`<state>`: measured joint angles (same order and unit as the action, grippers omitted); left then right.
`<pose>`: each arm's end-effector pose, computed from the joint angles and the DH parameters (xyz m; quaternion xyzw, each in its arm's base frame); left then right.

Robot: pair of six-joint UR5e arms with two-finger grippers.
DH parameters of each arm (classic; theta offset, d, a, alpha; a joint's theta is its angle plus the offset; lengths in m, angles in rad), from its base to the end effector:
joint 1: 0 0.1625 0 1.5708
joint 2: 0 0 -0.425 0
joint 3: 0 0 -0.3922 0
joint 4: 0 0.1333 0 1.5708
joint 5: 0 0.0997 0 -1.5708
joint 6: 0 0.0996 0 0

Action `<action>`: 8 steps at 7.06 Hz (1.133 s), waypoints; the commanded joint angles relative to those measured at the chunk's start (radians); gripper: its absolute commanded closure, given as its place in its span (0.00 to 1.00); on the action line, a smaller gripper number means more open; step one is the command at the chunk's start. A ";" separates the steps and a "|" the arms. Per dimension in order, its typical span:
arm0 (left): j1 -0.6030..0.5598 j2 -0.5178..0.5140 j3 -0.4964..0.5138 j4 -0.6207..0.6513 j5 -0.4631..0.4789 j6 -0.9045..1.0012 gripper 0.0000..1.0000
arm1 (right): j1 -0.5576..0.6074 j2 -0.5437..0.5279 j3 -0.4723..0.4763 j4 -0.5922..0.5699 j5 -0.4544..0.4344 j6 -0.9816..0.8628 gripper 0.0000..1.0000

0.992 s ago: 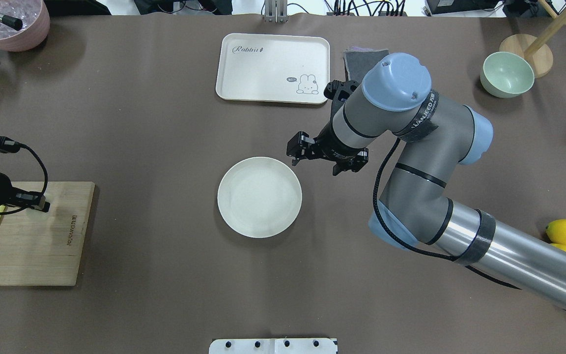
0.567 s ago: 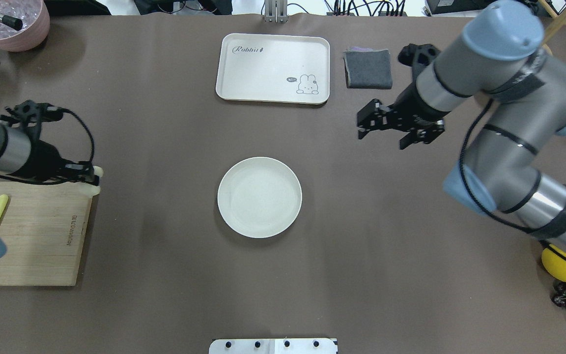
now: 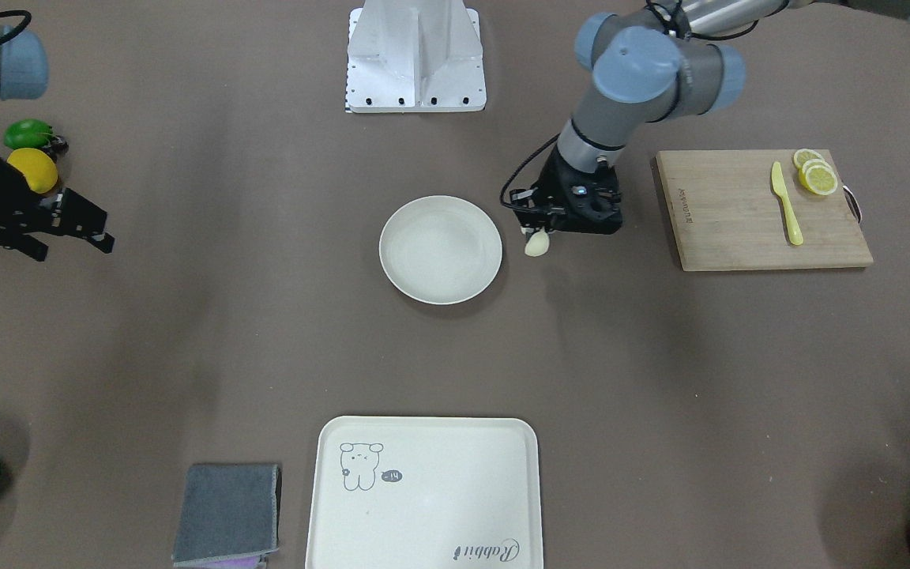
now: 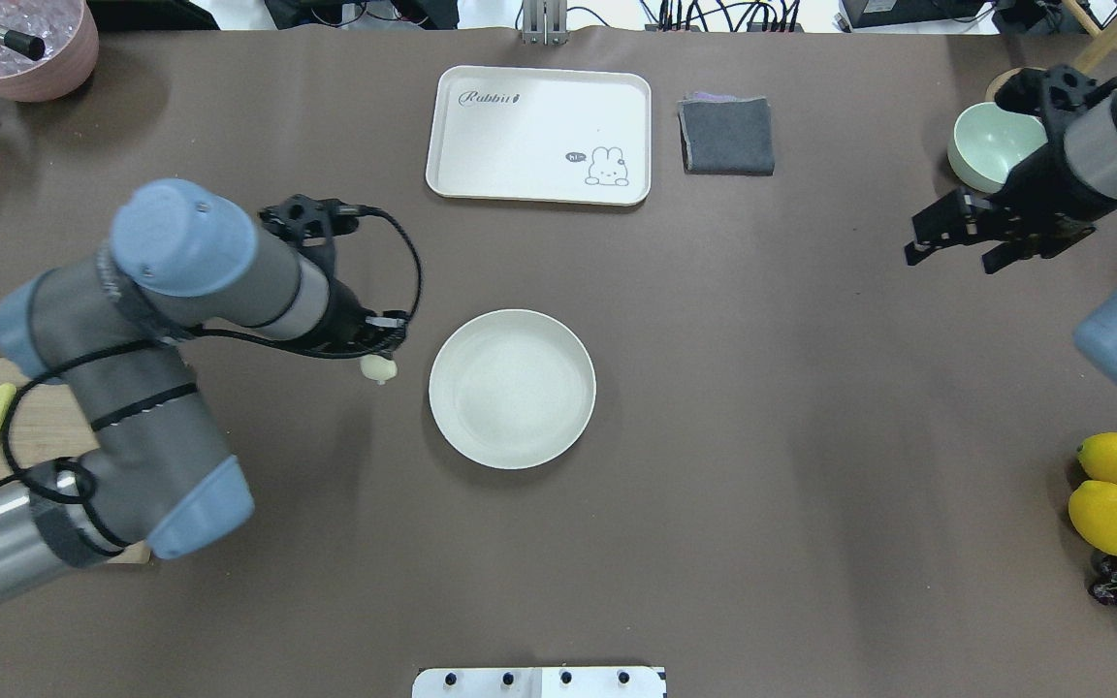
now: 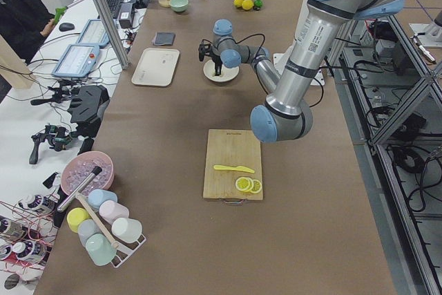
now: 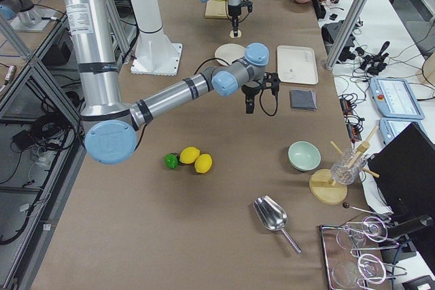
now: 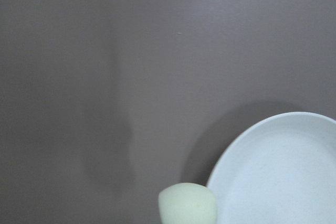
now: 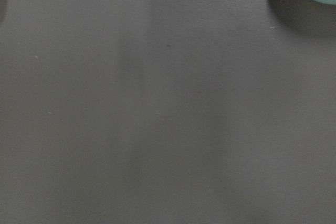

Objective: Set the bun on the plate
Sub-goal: 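Carry the pale bun with the left gripper over the plate while the right arm withdraws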

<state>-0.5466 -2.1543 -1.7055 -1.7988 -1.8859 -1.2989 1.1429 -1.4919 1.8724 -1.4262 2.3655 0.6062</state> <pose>0.5145 -0.4330 0.2336 0.0509 0.4684 -0.0495 0.8806 -0.1587 -0.4979 0.4509 0.0233 -0.4432 -0.0208 0.8959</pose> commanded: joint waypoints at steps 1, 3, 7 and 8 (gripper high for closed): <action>0.087 -0.164 0.158 0.000 0.126 -0.078 1.00 | 0.096 -0.118 0.001 0.000 0.008 -0.198 0.01; 0.096 -0.190 0.234 -0.054 0.142 -0.077 0.94 | 0.098 -0.129 0.002 0.001 0.008 -0.198 0.01; 0.100 -0.156 0.227 -0.053 0.142 -0.072 0.55 | 0.097 -0.130 0.004 0.001 0.008 -0.198 0.01; 0.099 -0.156 0.225 -0.053 0.140 -0.071 0.39 | 0.097 -0.128 0.004 0.001 0.009 -0.198 0.01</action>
<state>-0.4468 -2.3119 -1.4785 -1.8519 -1.7445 -1.3717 1.2397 -1.6212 1.8756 -1.4251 2.3734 0.4081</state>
